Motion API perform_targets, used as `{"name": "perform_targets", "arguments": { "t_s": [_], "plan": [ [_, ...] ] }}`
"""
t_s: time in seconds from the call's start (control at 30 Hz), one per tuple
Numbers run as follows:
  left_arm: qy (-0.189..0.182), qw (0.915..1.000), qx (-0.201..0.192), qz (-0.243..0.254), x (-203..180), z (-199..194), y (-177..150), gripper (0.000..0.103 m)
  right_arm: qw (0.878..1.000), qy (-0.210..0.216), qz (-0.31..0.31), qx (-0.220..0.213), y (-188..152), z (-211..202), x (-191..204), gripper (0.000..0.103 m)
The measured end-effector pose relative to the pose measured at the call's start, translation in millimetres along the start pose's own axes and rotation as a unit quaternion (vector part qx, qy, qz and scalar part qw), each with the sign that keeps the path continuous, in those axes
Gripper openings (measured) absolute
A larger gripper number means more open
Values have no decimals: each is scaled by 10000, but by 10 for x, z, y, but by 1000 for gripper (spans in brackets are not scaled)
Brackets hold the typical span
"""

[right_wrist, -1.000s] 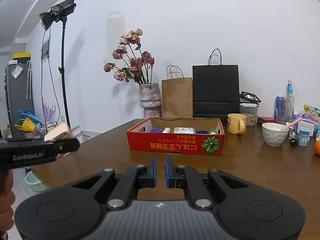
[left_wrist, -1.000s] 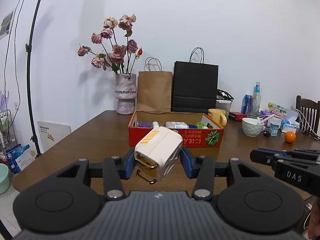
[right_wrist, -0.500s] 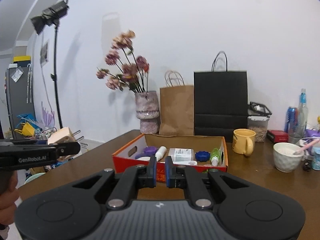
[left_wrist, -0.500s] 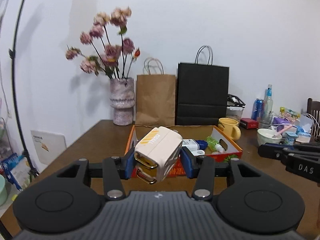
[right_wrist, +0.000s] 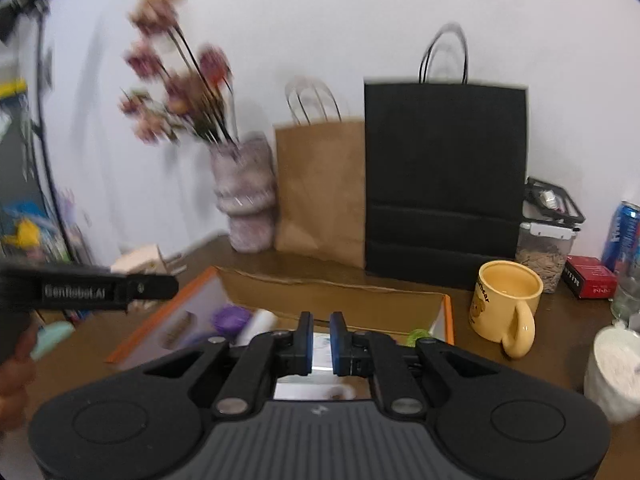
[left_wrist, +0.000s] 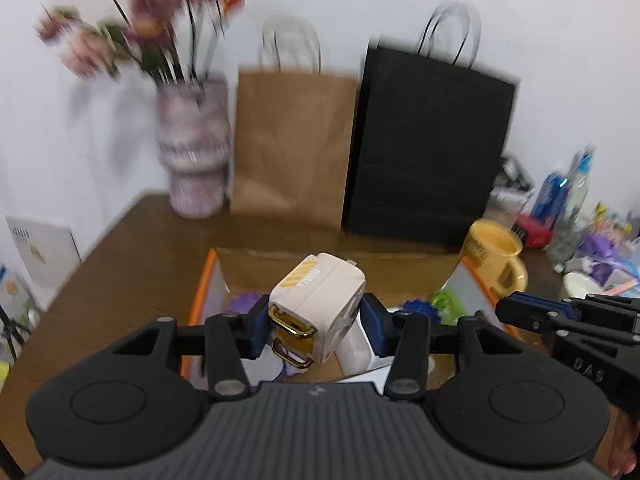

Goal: Organize rigid objects

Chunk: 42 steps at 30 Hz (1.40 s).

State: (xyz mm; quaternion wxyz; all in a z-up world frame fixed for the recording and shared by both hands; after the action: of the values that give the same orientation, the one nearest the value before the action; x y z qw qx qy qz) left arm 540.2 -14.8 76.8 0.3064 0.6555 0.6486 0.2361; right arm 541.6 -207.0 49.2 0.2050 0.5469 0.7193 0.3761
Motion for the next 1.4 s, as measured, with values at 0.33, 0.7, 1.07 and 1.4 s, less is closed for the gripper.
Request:
{"name": "perform_targets", "arguments": {
  "t_s": [0.33, 0.7, 1.07, 1.4],
  "plan": [
    [362, 9779, 2057, -110, 25, 1352, 347, 48, 9758, -124, 404, 2143, 145, 1220, -425, 12],
    [189, 9718, 2351, -82, -49, 1577, 434, 62, 9646, -209, 207, 2621, -60, 1545, -303, 28],
    [374, 9799, 1950, -172, 39, 986, 452, 83, 9751, -416, 128, 2173, 113, 968, -271, 87],
    [633, 9953, -728, 106, 216, -576, 22, 103, 9978, -490, 219, 383, 5, -496, -281, 97]
  ]
}}
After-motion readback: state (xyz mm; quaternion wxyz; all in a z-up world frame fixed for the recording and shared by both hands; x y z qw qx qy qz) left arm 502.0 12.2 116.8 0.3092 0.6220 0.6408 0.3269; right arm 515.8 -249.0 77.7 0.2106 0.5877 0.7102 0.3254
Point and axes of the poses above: each gripper's, at about its wrist camera, not at the fingertips, and z roughly the way its jaws point, x to its left, y to its top, the point moved 2 cm from there along z, roughly the way its jaws point, and after that the axes turned 7 degrees about x, right-handed, at the moved point
